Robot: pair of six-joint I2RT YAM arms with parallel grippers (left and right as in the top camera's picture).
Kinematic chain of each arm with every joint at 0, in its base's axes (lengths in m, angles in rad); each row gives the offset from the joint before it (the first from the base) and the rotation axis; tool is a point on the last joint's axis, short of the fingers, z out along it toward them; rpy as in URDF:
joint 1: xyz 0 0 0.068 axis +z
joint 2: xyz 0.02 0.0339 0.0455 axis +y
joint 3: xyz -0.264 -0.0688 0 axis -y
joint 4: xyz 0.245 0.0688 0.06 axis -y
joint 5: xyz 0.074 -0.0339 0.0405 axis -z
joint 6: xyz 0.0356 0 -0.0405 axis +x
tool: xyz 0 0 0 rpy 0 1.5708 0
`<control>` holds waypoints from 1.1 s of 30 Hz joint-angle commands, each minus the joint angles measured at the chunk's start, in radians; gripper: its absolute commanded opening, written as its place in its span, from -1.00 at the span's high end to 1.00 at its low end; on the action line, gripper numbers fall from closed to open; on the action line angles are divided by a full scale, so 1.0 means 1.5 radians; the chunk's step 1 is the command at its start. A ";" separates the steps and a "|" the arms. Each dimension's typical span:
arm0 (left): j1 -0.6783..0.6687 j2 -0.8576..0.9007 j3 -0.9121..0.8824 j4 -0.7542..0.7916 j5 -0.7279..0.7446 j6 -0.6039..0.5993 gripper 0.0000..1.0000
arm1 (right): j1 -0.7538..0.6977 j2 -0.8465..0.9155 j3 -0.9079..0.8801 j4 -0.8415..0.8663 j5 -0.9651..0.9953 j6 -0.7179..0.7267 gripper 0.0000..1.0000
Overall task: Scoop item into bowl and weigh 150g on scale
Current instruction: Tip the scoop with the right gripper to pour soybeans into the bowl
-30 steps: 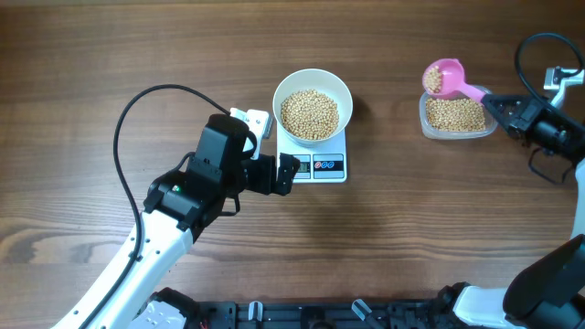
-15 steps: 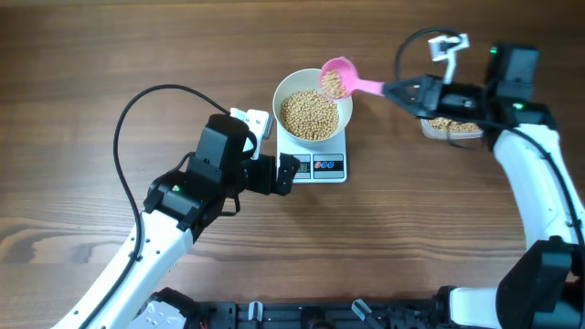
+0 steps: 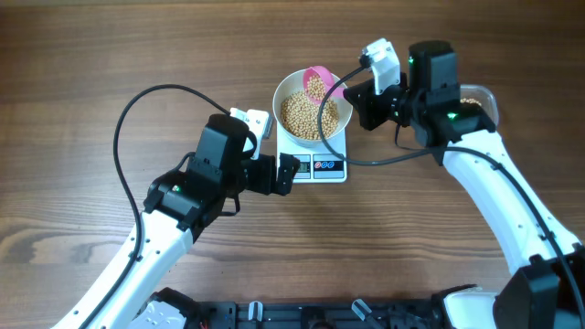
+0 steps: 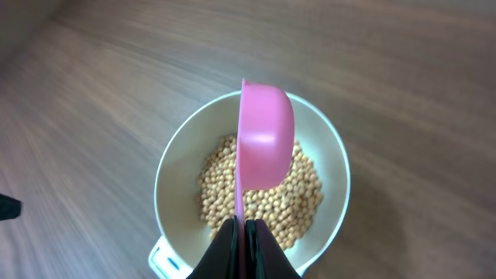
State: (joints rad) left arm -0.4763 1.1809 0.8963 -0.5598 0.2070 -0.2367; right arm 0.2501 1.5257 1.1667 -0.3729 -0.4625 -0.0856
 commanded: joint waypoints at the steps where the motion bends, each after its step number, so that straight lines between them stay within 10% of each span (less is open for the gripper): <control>1: -0.004 -0.006 0.000 0.002 -0.007 0.013 -1.00 | 0.013 -0.021 0.003 0.012 0.049 -0.029 0.91; 33: -0.004 -0.006 0.000 0.002 -0.007 0.013 -1.00 | 0.014 -0.021 0.003 -0.006 -0.011 -0.128 0.91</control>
State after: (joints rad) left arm -0.4763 1.1809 0.8963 -0.5598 0.2070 -0.2367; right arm 0.2661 1.5162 1.1667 -0.3779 -0.4450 -0.2642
